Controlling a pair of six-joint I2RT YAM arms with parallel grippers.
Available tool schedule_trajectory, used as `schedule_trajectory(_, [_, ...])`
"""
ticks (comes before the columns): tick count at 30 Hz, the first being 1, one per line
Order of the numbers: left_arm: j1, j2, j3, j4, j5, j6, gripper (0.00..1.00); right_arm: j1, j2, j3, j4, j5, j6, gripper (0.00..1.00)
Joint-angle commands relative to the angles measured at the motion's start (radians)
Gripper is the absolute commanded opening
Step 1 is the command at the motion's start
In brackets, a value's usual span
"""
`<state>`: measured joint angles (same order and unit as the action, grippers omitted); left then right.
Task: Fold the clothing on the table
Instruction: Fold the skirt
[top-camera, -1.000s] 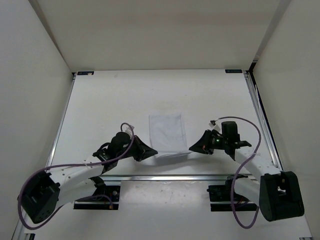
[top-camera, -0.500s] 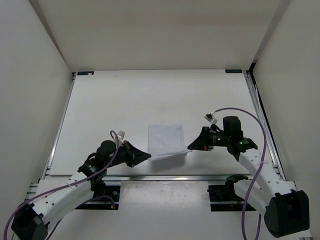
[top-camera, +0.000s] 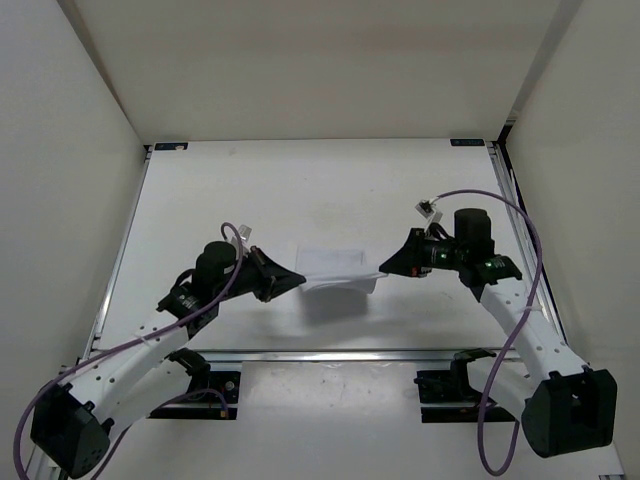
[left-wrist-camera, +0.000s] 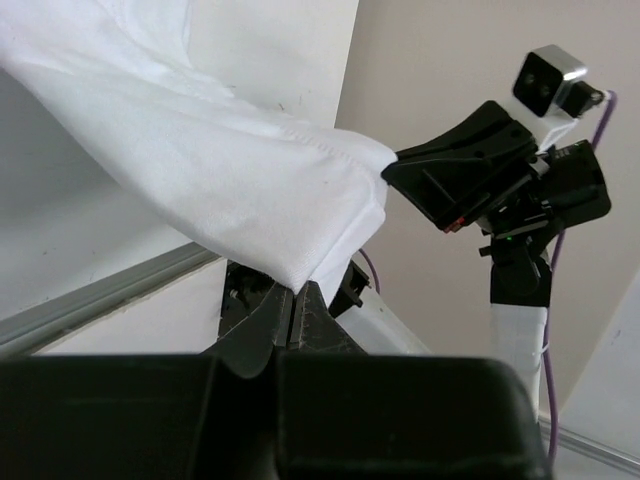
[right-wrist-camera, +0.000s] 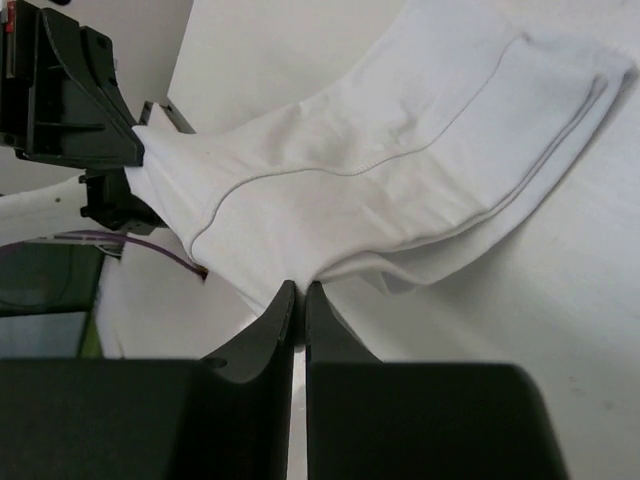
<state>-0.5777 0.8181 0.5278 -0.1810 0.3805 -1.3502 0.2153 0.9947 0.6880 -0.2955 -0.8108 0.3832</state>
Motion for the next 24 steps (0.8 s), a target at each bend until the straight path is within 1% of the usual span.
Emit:
schedule_trajectory(1, [0.004, -0.029, 0.040, -0.084, -0.069, 0.036, 0.00, 0.007, 0.002, 0.088, -0.056, 0.122, -0.141, 0.00])
schedule_trajectory(3, [-0.014, -0.053, 0.026, -0.110, -0.080, 0.000, 0.00, 0.016, 0.001, 0.116, -0.102, 0.136, -0.205, 0.00])
schedule_trajectory(7, [-0.036, -0.154, -0.001, -0.210, -0.098, -0.047, 0.00, 0.024, -0.021, 0.122, -0.171, 0.133, -0.274, 0.00])
schedule_trajectory(11, [-0.051, -0.262, -0.006, -0.302, -0.111, -0.089, 0.00, 0.047, -0.062, 0.108, -0.209, 0.142, -0.303, 0.00])
schedule_trajectory(13, [-0.047, -0.286, -0.005, -0.343, -0.106, -0.087, 0.00, 0.067, -0.094, 0.087, -0.229, 0.156, -0.319, 0.00])
schedule_trajectory(16, [-0.015, -0.326, -0.009, -0.397, -0.071, -0.086, 0.00, 0.127, -0.146, 0.059, -0.231, 0.212, -0.345, 0.00])
schedule_trajectory(18, [0.013, -0.358, -0.029, -0.416, -0.048, -0.087, 0.00, 0.194, -0.165, 0.048, -0.237, 0.257, -0.357, 0.00])
schedule_trajectory(20, [0.032, -0.361, -0.035, -0.423, -0.009, -0.081, 0.00, 0.234, -0.171, 0.048, -0.246, 0.304, -0.351, 0.00])
schedule_trajectory(22, [0.047, -0.352, -0.025, -0.430, -0.020, -0.064, 0.00, 0.234, -0.160, 0.051, -0.252, 0.299, -0.365, 0.00])
schedule_trajectory(24, [0.053, -0.312, 0.001, -0.419, -0.017, -0.038, 0.00, 0.182, -0.134, 0.062, -0.255, 0.277, -0.365, 0.00])
